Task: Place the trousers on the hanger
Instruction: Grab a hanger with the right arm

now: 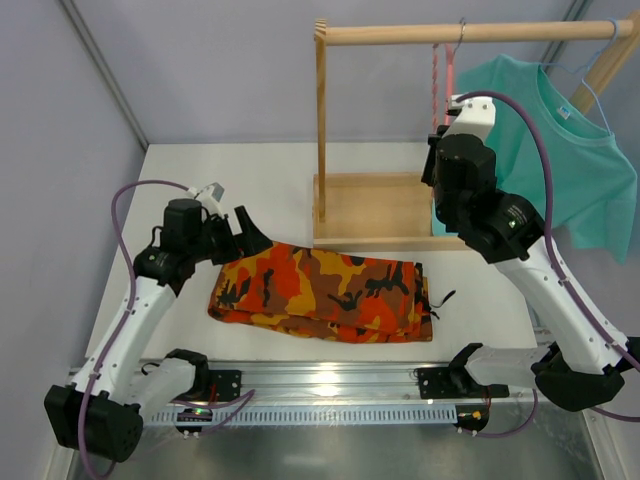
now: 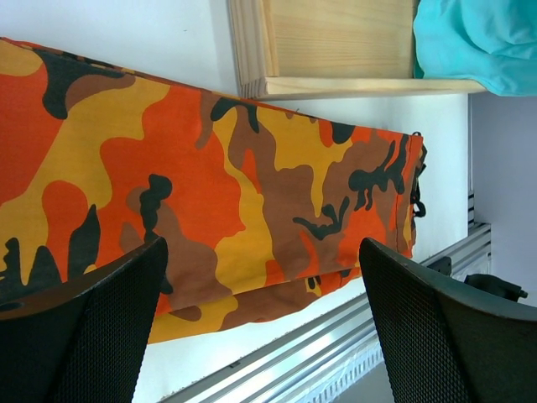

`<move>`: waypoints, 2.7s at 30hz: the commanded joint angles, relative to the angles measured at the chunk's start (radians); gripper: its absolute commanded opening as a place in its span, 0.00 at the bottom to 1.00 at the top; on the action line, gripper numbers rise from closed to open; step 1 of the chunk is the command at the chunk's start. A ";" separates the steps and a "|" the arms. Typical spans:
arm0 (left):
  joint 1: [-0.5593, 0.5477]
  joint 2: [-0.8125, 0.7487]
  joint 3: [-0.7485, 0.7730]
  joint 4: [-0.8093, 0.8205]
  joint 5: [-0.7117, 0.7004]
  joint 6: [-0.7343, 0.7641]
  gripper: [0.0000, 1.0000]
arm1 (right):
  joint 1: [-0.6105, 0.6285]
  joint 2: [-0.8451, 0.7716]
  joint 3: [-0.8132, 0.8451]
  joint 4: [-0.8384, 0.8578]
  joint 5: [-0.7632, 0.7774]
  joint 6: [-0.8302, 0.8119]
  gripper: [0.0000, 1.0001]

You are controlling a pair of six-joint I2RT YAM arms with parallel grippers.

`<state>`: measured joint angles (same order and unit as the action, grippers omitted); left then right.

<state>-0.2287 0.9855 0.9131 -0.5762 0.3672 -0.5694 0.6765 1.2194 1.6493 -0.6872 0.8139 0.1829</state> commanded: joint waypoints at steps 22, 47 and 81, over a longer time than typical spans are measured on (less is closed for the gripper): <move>-0.001 -0.019 -0.006 0.095 0.067 -0.050 0.96 | -0.003 -0.175 -0.006 0.272 0.022 -0.191 0.04; -0.001 0.021 -0.019 0.128 0.075 -0.107 1.00 | -0.005 -0.319 -0.269 0.629 -0.064 -0.483 0.04; -0.001 0.117 0.187 0.042 0.108 0.037 0.95 | -0.003 -0.583 -0.437 0.144 -0.173 -0.103 0.04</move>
<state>-0.2287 1.1023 1.0592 -0.5179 0.4477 -0.5663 0.6727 0.6327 1.2507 -0.4870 0.7010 -0.0113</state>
